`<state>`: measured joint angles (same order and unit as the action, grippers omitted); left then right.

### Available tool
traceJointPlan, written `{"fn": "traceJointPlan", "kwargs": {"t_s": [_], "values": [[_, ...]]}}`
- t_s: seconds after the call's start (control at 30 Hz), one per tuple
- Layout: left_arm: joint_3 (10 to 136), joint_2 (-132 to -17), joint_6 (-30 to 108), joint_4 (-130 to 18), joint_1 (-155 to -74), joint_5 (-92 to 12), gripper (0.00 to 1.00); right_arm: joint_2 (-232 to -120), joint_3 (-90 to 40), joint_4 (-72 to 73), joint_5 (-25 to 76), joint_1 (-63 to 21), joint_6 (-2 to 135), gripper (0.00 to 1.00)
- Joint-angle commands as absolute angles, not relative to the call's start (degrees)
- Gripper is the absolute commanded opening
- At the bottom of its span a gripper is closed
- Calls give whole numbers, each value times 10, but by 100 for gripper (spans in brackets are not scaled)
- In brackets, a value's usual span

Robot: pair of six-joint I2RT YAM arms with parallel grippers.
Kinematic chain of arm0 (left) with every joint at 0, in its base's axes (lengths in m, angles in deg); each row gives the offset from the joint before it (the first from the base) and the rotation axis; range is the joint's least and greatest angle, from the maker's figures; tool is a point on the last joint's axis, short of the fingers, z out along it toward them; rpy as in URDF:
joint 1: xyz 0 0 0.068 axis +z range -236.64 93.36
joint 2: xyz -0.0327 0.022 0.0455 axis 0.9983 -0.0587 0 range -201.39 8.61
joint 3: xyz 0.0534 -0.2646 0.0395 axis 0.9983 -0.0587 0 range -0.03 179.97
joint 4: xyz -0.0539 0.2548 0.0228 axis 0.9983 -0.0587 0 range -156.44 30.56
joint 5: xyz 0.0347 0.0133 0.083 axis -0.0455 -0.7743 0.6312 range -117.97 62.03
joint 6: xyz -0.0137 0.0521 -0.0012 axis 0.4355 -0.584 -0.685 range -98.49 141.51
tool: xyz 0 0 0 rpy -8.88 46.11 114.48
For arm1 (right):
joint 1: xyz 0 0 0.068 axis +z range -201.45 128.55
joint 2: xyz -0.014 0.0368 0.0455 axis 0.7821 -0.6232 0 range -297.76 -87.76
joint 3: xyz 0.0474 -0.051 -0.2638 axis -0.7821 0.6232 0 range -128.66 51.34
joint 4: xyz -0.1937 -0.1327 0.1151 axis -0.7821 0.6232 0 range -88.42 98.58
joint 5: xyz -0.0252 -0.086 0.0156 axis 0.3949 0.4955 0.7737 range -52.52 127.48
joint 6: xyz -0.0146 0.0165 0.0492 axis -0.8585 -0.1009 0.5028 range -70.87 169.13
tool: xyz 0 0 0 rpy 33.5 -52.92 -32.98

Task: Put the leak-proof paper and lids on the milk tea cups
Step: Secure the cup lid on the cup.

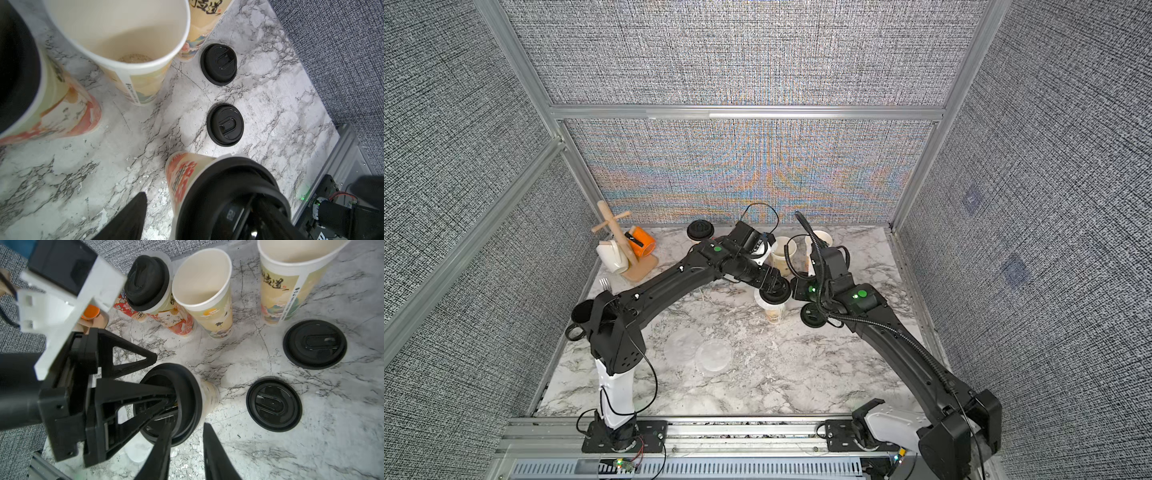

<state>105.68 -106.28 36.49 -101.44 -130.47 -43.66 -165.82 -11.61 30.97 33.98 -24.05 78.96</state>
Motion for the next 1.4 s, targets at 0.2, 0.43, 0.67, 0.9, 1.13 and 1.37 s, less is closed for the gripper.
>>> {"fn": "traceJointPlan", "kwargs": {"t_s": [0.2,0.43,0.67,0.9,1.13,1.37], "values": [[1119,-1082,339,-1126,-1305,-400,82,-1667,-90,278,318,-241,771,36],[1144,-1086,335,-1129,-1305,-400,82,-1650,-70,265,318,-244,748,45],[1143,-1087,335,-1123,-1305,-407,82,-1648,-63,256,317,-248,753,45],[1143,-1078,336,-1110,-1304,-407,82,-1645,-62,244,315,-249,767,46],[1119,-1026,337,-1084,-1304,-382,82,-1623,-50,233,291,-255,726,55],[1066,-979,350,-1065,-1301,-361,82,-1597,-26,210,297,-255,674,74]]}}
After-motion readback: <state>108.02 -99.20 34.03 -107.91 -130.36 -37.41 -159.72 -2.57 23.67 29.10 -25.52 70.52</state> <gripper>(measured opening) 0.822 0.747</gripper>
